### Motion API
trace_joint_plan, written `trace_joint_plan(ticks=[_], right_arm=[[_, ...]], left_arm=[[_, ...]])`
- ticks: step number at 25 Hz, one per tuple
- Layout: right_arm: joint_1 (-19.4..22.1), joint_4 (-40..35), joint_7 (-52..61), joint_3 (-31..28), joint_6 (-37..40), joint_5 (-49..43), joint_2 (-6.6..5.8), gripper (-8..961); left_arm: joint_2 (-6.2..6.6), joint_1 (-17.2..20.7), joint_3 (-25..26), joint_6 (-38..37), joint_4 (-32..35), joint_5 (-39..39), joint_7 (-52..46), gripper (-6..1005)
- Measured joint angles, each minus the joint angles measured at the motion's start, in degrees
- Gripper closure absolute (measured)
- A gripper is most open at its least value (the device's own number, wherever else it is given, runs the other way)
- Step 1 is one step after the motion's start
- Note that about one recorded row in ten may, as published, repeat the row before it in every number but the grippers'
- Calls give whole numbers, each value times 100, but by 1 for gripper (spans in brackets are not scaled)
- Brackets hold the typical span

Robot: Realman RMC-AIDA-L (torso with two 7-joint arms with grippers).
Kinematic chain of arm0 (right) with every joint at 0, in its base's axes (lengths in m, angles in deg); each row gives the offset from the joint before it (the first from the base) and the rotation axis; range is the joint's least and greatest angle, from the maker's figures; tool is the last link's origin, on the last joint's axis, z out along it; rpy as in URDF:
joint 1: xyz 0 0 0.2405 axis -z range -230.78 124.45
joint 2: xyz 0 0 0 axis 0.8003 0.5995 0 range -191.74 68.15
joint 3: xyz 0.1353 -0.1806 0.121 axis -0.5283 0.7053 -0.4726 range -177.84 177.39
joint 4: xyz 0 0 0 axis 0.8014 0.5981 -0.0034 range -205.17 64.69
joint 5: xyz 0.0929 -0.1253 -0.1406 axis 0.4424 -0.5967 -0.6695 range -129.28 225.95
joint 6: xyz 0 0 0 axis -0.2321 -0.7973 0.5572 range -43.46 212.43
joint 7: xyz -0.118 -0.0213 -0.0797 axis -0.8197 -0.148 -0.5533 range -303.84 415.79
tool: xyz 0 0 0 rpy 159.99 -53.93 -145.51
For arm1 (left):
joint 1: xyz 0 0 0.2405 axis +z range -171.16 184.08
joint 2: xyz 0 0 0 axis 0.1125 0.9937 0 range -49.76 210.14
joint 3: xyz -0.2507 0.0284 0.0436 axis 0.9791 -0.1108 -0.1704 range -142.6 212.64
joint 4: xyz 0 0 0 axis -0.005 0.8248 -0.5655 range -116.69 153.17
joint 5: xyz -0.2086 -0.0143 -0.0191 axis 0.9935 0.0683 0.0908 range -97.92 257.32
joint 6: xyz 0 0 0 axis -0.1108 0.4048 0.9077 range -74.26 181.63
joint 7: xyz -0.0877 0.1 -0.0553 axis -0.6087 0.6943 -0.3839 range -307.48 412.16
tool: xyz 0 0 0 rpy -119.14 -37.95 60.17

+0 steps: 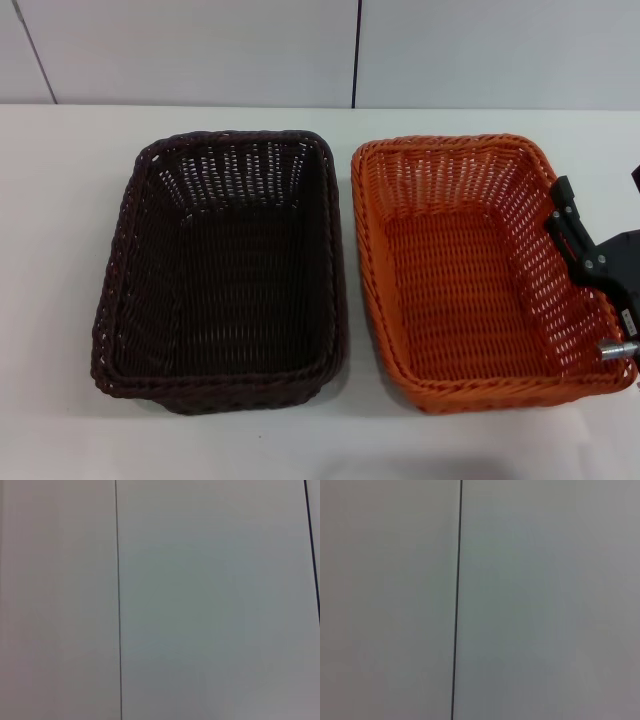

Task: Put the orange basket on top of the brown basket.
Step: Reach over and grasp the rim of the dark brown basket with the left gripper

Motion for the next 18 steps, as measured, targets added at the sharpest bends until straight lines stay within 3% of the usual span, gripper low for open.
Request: trace_joint_plan(ticks=[10, 15, 16, 18], right_arm=[[-18, -68, -1, -49, -12, 2, -12, 133], [-47, -93, 5, -462, 19, 48, -46, 133], [-47, -93, 5, -462, 19, 48, -46, 133], [-47, -170, 59, -723, 138, 167, -55, 133]], left_arm=[[34, -17, -54, -16, -44, -47, -280, 207], [384, -331, -366, 144, -99, -746, -1327, 211], [384, -331, -366, 144, -99, -746, -1327, 211], [626, -592, -374, 349, -332, -1175, -1528, 230]])
